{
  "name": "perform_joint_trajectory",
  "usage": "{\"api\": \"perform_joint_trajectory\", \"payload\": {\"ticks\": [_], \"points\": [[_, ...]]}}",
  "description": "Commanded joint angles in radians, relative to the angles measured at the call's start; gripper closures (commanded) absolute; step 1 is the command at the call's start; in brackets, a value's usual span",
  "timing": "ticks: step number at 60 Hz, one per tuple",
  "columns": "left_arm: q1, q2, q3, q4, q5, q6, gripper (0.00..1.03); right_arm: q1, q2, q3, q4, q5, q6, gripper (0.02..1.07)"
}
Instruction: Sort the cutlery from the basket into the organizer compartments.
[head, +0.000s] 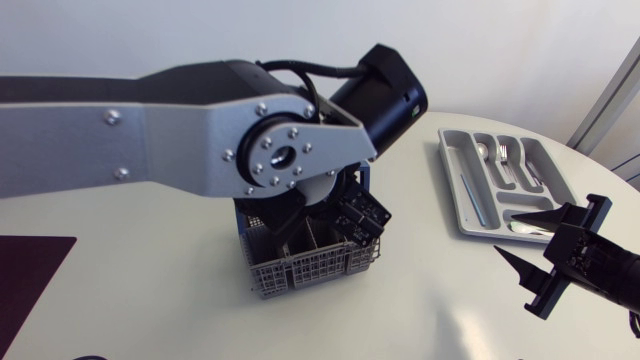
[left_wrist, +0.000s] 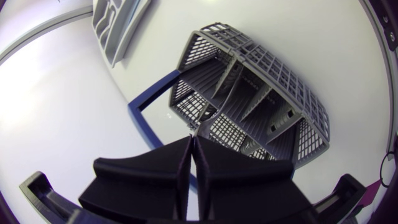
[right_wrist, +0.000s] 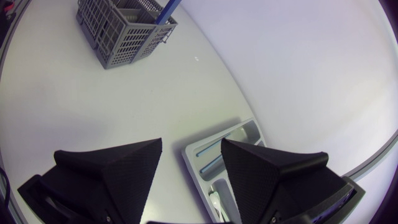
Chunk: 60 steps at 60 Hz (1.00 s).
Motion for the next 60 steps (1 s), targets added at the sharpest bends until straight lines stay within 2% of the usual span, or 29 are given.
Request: {"api": "perform_joint_trajectory", "payload": {"ticks": [1, 16, 22, 26, 32, 40, 43, 51, 57, 60], "points": [[-0.012, -0.047, 0.051, -0.001, -0.013, -0.004, 1.00, 0.022, -0.026, 0.012, -0.014, 0.001, 0.082, 0.37], [-0.009, -0.119, 0.082, -0.025, -0.033, -0.061, 1.00, 0.096, -0.083, 0.052, -0.022, -0.005, 0.250, 0.37], [-0.018, -0.124, 0.140, -0.096, -0.033, -0.147, 1.00, 0.128, -0.103, 0.083, -0.034, -0.016, 0.339, 0.37], [-0.038, -0.099, 0.219, -0.176, -0.024, -0.266, 1.00, 0.165, -0.133, 0.089, -0.034, -0.016, 0.404, 0.37], [-0.043, -0.041, 0.315, -0.266, 0.030, -0.441, 1.00, 0.220, -0.181, 0.091, -0.034, 0.001, 0.471, 0.37], [-0.040, 0.022, 0.361, -0.283, 0.100, -0.593, 1.00, 0.317, -0.219, 0.101, -0.034, 0.065, 0.539, 0.37], [-0.032, 0.073, 0.404, -0.303, 0.145, -0.687, 1.00, 0.349, -0.230, 0.107, -0.035, 0.076, 0.577, 0.37], [-0.018, 0.143, 0.467, -0.329, 0.211, -0.782, 1.00, 0.432, -0.247, 0.109, -0.035, 0.133, 0.605, 0.37], [0.008, 0.226, 0.579, -0.389, 0.307, -0.878, 1.00, 0.522, -0.256, 0.107, -0.035, 0.197, 0.620, 0.37], [0.017, 0.258, 0.628, -0.413, 0.329, -0.909, 1.00, 0.562, -0.256, 0.107, -0.034, 0.231, 0.623, 0.37]]}}
